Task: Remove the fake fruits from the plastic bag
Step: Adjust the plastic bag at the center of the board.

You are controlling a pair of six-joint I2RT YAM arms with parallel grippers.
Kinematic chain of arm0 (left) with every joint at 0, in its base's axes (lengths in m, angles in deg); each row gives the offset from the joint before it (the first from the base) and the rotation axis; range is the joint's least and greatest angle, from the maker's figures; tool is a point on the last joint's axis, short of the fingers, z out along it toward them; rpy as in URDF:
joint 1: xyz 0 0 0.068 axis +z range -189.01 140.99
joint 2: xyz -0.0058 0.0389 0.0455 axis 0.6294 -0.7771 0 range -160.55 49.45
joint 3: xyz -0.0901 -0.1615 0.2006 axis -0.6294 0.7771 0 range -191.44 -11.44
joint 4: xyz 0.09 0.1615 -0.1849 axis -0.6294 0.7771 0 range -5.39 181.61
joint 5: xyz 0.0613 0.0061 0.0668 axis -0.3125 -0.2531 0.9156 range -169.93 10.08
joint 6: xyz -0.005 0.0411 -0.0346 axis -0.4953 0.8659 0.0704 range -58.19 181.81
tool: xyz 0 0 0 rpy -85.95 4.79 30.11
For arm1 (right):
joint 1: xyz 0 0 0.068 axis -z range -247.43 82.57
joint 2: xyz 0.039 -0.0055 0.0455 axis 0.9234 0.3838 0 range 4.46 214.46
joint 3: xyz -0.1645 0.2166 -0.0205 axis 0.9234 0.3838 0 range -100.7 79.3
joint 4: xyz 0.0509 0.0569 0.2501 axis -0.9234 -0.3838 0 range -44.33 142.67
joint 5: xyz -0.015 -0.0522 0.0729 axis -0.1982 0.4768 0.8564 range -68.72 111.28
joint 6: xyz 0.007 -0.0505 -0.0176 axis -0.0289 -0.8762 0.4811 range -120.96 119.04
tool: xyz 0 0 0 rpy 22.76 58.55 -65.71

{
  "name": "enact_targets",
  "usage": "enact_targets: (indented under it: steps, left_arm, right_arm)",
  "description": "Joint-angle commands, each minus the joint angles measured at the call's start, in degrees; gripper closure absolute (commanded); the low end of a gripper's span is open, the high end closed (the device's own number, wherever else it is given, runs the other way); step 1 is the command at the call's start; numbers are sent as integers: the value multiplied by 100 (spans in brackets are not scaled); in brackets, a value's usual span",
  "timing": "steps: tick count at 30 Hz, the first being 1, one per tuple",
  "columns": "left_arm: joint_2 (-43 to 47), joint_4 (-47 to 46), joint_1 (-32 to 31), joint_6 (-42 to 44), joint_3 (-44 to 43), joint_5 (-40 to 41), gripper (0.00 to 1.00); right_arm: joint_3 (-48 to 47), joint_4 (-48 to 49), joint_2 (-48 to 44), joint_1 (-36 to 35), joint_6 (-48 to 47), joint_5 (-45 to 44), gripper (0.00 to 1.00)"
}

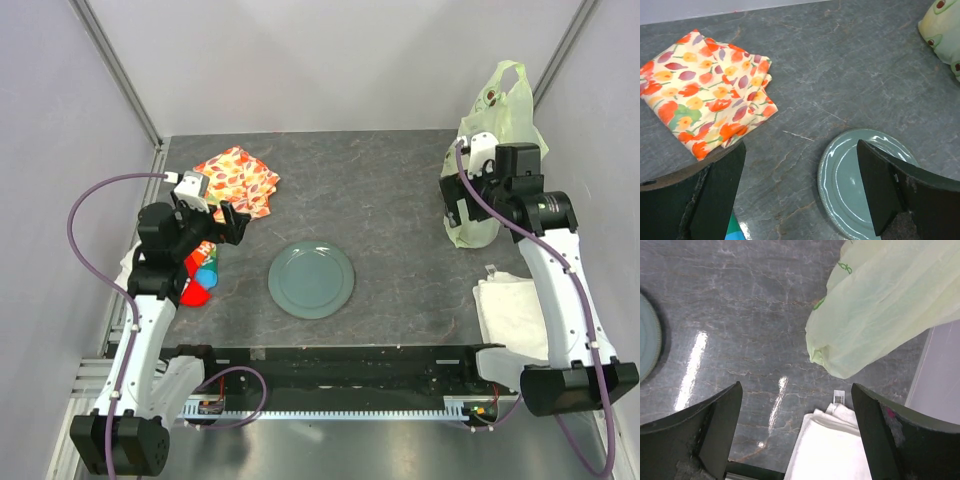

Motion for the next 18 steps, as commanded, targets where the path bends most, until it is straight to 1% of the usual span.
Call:
enact_targets:
  steps: [1,3,4,5,7,8,9,10,12,13,16,18]
  left_arm:
    - [-235,39,-1,-336,-175,-268,2]
    - [-517,642,-45,-301,-640,74,2]
    - [-814,864,-45,-257,-833,127,2]
    - [-922,996,-54,-109,-1140,-12,1]
    - [-1054,1138,-63,-55,-1361,-92,1]
    - [-1063,1112,-72,-107,-1388,-109,1]
    - [-1055,990,-72,-134,-1397,-136,1]
    - [-1046,954,-72,-160,-1415,-180,1]
    - [-1011,901,-72,-186,-1459,-338,1]
    - [-985,884,-72,-204,-1459,-382,2]
    - [-923,883,-72,-231,-1407,-461,2]
    - [-896,866,-72,-222,-1363,-444,2]
  right_arm:
    - [-839,36,-65,-10,-265,470,2]
    - [-1438,97,94,-10,-396,872,2]
    - [-2042,159,295,-10,-371,936,2]
    - [-2344,333,419,-10,-284,963,2]
    - [-3045,466,823,-10,-73,780,2]
    - [-3206,597,955,-2,-2,622,2]
    - [-3295,694,1139,-10,59,438,2]
    - [-3313,808,1210,-10,156,9,2]
    - [-3305,1046,1429,-2,261,-310,2]
    - [-3331,1082,1500,-2,332,-433,2]
    - [-3253,1047,1659,-2,437,-373,2]
    - [-3112,1108,1711,-10,569,-617,2]
